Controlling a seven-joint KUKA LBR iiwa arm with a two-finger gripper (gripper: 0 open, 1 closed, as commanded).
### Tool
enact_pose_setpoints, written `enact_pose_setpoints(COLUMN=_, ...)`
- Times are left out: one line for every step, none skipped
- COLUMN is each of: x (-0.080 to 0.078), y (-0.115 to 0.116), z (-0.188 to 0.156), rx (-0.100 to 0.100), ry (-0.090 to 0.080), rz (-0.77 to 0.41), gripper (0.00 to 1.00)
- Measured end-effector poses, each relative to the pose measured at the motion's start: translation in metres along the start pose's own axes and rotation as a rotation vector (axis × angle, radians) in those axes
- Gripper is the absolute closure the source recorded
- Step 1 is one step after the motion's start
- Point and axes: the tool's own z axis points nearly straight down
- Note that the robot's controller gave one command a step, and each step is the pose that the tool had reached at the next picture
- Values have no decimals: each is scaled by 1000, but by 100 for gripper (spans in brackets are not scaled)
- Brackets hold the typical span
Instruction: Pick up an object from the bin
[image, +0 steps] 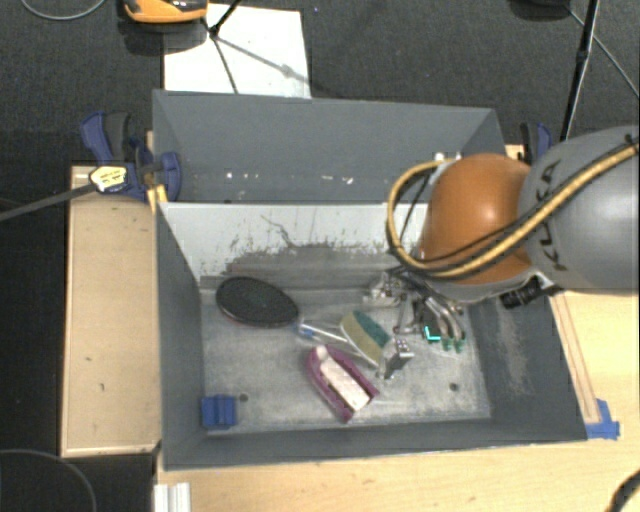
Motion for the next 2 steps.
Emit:
enact_pose_setpoints(x=-61, y=-16, z=89, rx=-1, ry=-12, rz=43, gripper=0)
enact_pose_setpoints(x=-63, y=-16, z=86, rx=-1, ry=-11, rz=41, gripper=0)
